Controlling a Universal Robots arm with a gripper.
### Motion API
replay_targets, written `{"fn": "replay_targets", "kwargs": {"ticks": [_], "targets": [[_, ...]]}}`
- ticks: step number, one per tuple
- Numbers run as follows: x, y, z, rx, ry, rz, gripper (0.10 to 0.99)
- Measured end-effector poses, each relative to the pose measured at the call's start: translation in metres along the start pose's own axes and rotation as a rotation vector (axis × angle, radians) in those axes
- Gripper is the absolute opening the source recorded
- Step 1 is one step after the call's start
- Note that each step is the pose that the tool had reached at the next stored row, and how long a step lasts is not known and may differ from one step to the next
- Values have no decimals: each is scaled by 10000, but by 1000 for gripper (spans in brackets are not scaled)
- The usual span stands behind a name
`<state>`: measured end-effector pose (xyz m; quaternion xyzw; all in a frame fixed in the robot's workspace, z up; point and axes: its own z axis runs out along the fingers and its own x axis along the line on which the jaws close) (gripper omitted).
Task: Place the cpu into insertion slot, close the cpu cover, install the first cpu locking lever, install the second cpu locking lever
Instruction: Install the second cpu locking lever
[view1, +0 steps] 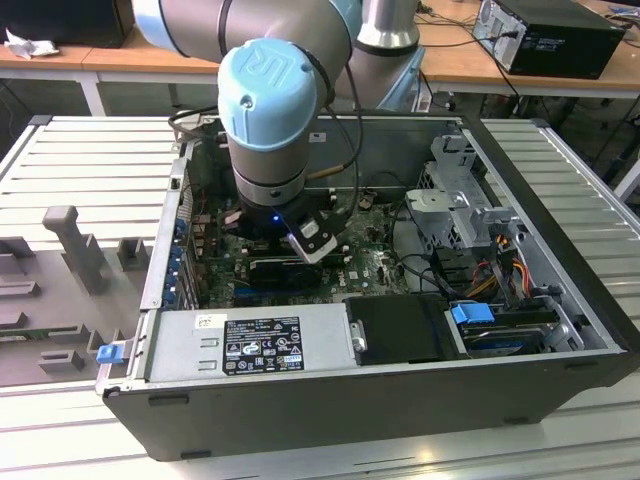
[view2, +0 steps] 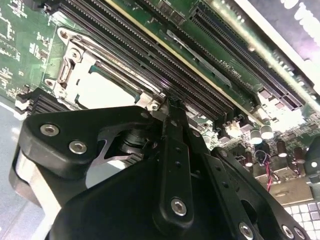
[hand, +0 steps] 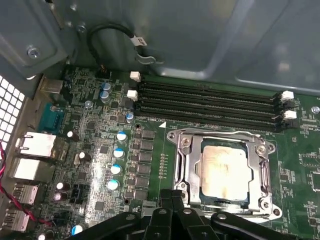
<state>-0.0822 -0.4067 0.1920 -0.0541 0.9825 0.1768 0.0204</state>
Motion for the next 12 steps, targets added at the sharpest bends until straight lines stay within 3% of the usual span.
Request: {"fn": "replay_targets", "kwargs": {"ticks": [3, 7, 10, 12], "targets": [[31, 0, -5, 2, 3, -1, 106], [14, 112, -308, -7, 0, 0, 106], [8, 145, -400, -8, -1, 0, 106], [6, 153, -420, -22, -3, -1, 106]]}}
